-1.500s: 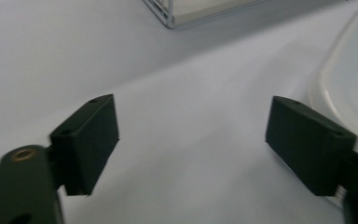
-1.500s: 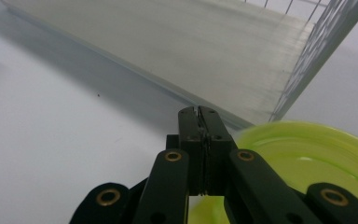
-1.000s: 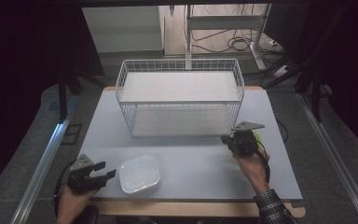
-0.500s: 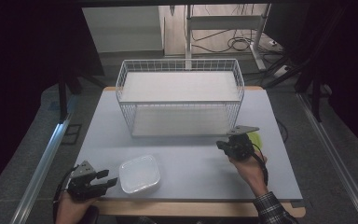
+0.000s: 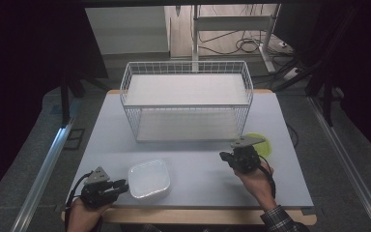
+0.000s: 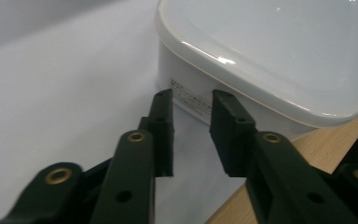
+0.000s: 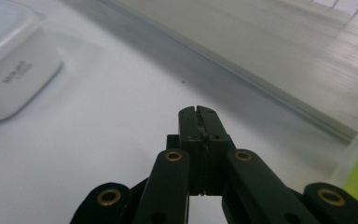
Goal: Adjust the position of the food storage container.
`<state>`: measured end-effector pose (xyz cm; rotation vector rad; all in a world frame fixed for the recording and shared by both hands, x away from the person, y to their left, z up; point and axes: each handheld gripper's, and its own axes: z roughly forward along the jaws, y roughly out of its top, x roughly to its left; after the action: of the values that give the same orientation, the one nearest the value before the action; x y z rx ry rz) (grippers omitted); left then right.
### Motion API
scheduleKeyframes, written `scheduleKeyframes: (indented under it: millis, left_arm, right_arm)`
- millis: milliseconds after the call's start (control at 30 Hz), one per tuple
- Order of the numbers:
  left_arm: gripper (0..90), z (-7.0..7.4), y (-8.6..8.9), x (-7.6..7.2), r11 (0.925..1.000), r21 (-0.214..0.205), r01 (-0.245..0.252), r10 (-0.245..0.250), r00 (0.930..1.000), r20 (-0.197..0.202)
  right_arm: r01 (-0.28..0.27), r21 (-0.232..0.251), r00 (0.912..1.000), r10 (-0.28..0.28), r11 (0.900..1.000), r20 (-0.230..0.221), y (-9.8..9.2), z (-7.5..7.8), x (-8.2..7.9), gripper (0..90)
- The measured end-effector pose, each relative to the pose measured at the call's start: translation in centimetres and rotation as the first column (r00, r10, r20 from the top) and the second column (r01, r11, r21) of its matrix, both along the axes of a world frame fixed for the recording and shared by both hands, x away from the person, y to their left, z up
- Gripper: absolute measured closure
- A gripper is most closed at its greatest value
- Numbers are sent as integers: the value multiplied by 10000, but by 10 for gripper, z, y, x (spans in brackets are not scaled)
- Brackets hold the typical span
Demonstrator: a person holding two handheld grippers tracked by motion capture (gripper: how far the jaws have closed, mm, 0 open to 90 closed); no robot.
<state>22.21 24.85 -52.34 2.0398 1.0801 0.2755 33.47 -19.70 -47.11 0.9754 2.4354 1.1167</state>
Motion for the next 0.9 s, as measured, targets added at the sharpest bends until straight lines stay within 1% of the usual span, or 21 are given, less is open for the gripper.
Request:
scheduleKeyframes:
  millis: [133, 200, 300, 333, 367, 433, 533, 633, 733, 800, 900]
  left_arm:
    - [809, 1, -10, 6, 10000, -81, 53, -54, 10000, -39]
    - [843, 0, -14, 10, 9996, -288, 18, -24, 9998, -215]
    - [897, -1, -18, 16, 9974, -710, 142, -181, 9984, -539]
    - [898, -2, -20, 18, 9966, -813, 146, -202, 9975, -685]
    - [898, -2, -22, 19, 9966, -809, 172, -232, 9971, -730]
    - [898, -2, -27, 22, 9964, -823, 182, -246, 9967, -773]
    - [898, -2, -34, 26, 9955, -898, 318, -391, 9959, -810]
    - [898, -2, -42, 30, 9941, -978, 464, -548, 9949, -851]
    - [897, -2, -49, 36, 9927, -1071, 558, -653, 9941, -868]
    - [897, -3, -54, 41, 9915, -1145, 613, -717, 9934, -890]
    - [897, -3, -63, 48, 9904, -1149, 769, -877, 9918, -925]
  right_arm:
    - [-193, 157, 9996, 196, 9997, -213, 4, -2, -5, 899]
    - [-349, 189, 9990, 355, 9992, -280, 5, -4, -8, 898]
    - [-529, 193, 9977, 536, 9984, -405, 10, -5, -15, 898]
    - [-599, 203, 9973, 607, 9980, -412, 12, -5, -17, 898]
    - [-659, 187, 9968, 667, 9976, -433, 13, -6, -20, 898]
    - [-784, 234, 9956, 795, 9966, -492, 17, -7, -24, 898]
    - [-943, 288, 9928, 961, 9951, -710, 23, -10, -31, 898]
    - [-1101, 203, 9894, 1115, 9937, -925, 30, -14, -35, 898]
    - [-1236, 98, 9868, 1240, 9923, -1045, 37, -19, -37, 897]
    - [-1263, 72, 9858, 1264, 9920, -1110, 40, -21, -37, 897]
    - [-1237, 35, 9852, 1233, 9923, -1189, 42, -24, -37, 896]
